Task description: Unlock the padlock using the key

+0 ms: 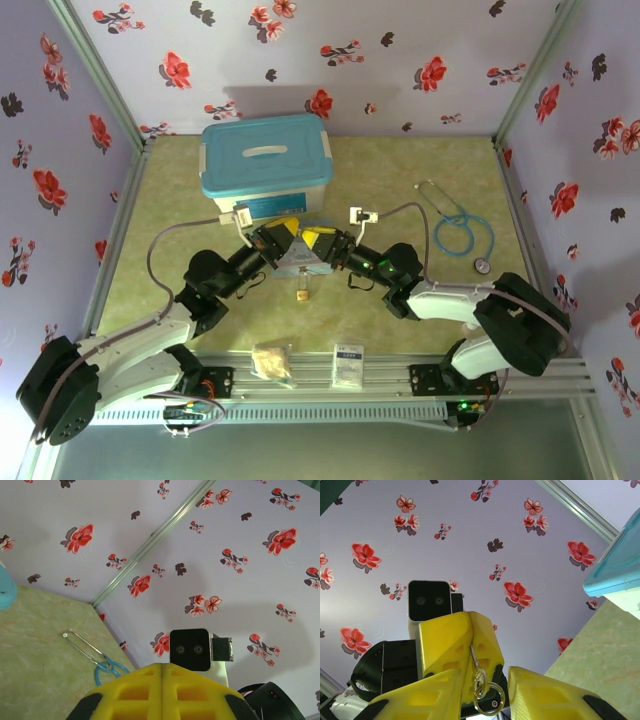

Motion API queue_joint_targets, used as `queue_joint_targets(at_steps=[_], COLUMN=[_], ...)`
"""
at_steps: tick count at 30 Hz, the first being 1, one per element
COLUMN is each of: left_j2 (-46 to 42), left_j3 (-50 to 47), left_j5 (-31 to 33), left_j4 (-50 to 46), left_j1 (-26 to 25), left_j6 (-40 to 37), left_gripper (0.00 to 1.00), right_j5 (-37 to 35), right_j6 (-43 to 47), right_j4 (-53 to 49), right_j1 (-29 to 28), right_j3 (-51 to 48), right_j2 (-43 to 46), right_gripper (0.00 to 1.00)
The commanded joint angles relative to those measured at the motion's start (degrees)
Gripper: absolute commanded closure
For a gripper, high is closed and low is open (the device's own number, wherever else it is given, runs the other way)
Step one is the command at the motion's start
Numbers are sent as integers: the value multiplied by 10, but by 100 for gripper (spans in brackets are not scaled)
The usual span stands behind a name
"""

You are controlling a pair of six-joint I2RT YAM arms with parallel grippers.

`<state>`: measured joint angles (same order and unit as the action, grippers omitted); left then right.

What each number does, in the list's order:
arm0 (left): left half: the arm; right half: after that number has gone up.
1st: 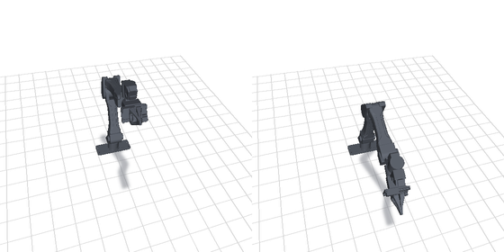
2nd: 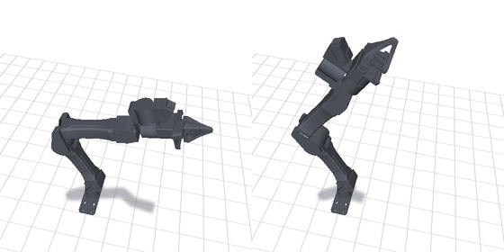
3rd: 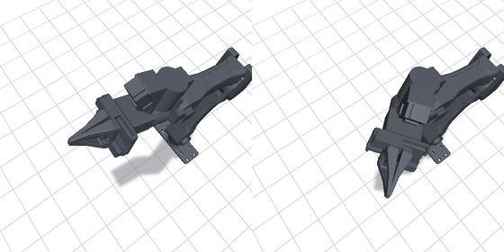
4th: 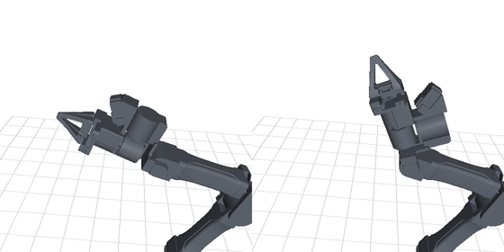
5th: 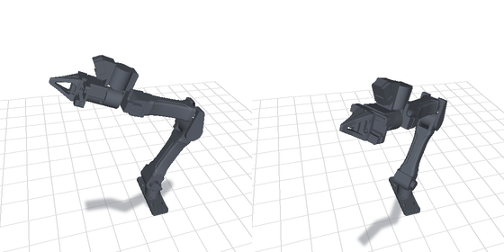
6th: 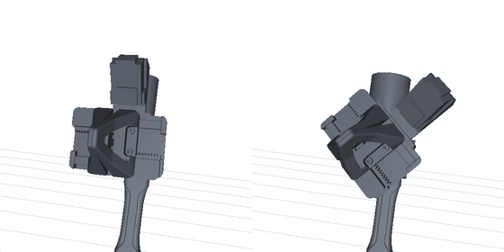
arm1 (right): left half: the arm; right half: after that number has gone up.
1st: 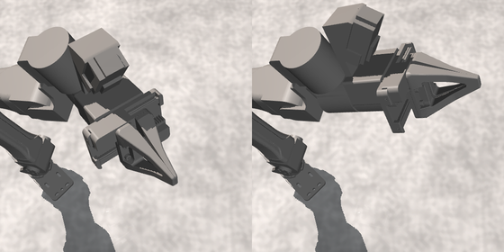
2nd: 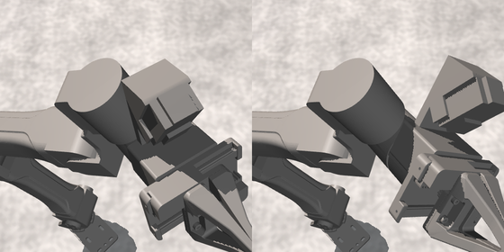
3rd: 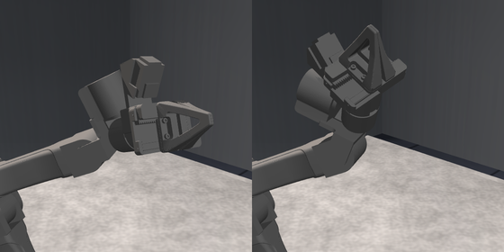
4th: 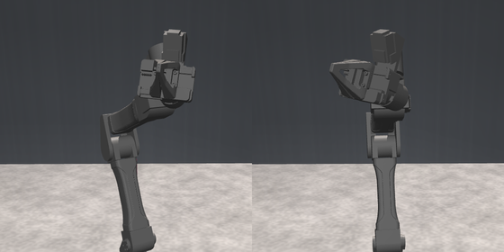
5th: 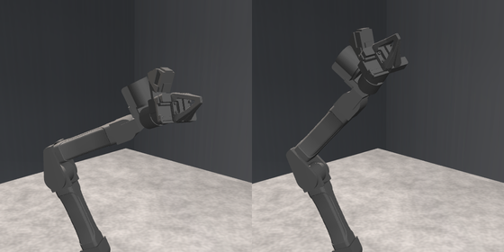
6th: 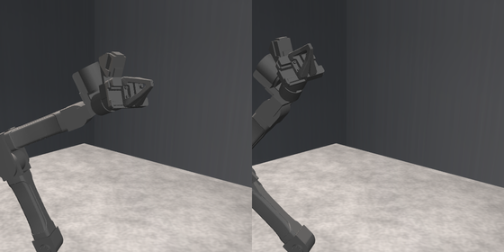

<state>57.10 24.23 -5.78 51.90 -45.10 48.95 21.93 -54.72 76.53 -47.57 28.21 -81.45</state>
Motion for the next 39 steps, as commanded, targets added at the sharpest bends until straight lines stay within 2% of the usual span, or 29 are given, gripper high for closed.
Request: queue_joint_targets(at_steps=[1, 7, 9, 12, 16, 21, 22, 23, 25, 26, 27, 31, 34, 39], left_j2=[7, 16, 19, 22, 26, 36, 35, 32, 19, 11, 0, -62, -92, -92], left_j3=[-5, -4, -5, -10, -10, -13, -15, -17, -22, -23, -23, 4, 32, 43], left_j5=[11, 5, 3, 3, 4, 6, 11, 17, 35, 45, 60, 139, 189, 180], left_j4=[36, 46, 51, 65, 66, 68, 66, 62, 39, 24, -3, -198, -353, -474], left_j1=[4, 5, 4, 5, 5, 6, 6, 8, 11, 12, 12, 13, 12, 7], left_j6=[-15, -7, -4, -2, -2, 2, 2, 3, 3, -1, -7, -29, -41, -42], left_gripper=[100, 100, 100, 100, 100, 100, 96, 86, 50, 42, 40, 37, 37, 37], right_j5=[10, 14, 14, 13, 1, -6, -8, -12, -23, -29, -33, -64, -85, -140], right_j6=[-3, -6, -3, -2, 1, 8, 10, 10, 11, 11, 11, 16, 43, 99], right_j4=[28, 29, 28, 29, 28, 28, 28, 28, 28, 28, 28, -5, -122, -303], right_j1=[-3, -6, -7, -7, -7, -7, -7, -6, -7, -5, -5, -3, -4, -15], right_j3=[18, 29, 29, 25, 10, 4, 2, 0, -7, -10, -14, -25, -11, 2], right_j2=[-9, -22, -21, -15, -10, -12, -11, -12, -14, -15, -15, -14, 1, 47], right_gripper=[69, 69, 72, 86, 96, 99, 100, 100, 100, 100, 100, 100, 100, 100])
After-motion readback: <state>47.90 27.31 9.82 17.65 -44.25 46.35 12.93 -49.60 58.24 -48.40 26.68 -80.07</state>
